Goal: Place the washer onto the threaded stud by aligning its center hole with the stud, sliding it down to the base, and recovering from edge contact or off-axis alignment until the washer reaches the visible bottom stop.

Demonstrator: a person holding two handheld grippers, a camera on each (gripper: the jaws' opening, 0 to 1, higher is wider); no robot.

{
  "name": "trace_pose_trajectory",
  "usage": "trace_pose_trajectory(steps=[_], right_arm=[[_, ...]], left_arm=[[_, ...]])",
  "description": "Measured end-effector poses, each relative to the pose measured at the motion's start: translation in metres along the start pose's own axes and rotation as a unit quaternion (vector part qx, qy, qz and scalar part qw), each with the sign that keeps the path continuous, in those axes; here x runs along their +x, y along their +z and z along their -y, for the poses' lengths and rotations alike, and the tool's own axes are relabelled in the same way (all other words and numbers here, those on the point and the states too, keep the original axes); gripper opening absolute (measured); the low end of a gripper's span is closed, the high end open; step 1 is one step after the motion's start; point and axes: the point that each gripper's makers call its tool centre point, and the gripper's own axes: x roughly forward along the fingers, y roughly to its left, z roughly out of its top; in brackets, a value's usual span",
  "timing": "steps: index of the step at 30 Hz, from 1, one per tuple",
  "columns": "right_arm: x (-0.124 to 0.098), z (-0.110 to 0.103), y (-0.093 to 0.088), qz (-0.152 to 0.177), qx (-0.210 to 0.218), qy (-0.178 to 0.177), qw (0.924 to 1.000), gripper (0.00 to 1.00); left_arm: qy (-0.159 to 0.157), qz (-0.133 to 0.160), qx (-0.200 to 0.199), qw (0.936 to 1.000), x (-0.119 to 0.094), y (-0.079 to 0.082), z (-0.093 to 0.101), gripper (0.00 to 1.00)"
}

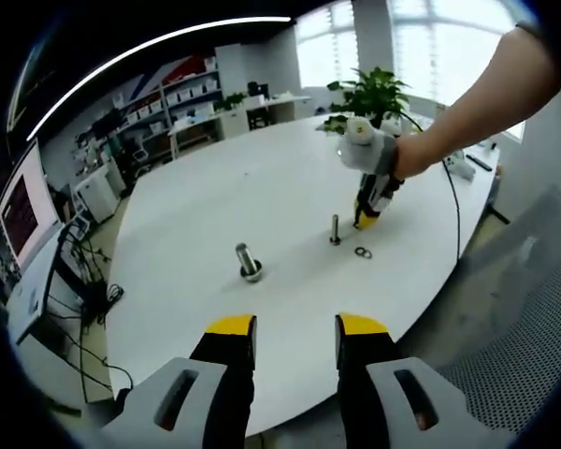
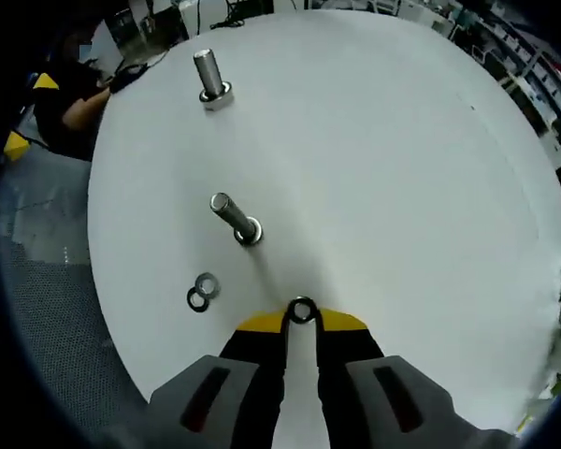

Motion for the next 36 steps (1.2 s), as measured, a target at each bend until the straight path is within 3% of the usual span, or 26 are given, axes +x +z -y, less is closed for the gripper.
trace_pose_trajectory(steps=[8, 14, 17, 27, 30, 36], right_arm=[[-0.012, -0.002, 0.005, 0.013, -0.015, -0.008, 0.9998, 0.13], [-0.026, -0.002, 0.021, 0.046, -0.014, -0.014, 0.9987, 0.13], [-0.034, -0.010, 0.031, 0.067, -0.007, -0.001, 0.9977, 0.13], [-0.049, -0.023, 0.058, 0.091, -0.046, 0.001, 0.9948, 0.13], [-0.049, -0.029, 0.066, 0.093, -0.076, -0.002, 0.9928, 0.13], [-0.046, -0.036, 0.070, 0.086, -0.104, -0.003, 0.9908, 0.13]], left_arm=[[0.000, 0.000, 0.002, 1.0000, 0.000, 0.000, 0.000, 0.31], [0.000, -0.001, 0.003, 1.0000, -0.001, 0.000, 0.001, 0.31], [0.002, -0.001, 0.004, 1.0000, -0.001, 0.000, 0.001, 0.31], [0.007, 0.002, 0.002, 1.0000, -0.002, 0.002, -0.002, 0.31], [0.008, 0.003, 0.004, 1.0000, -0.002, 0.002, -0.002, 0.31], [0.009, 0.002, 0.010, 0.9999, -0.002, 0.002, 0.000, 0.31]])
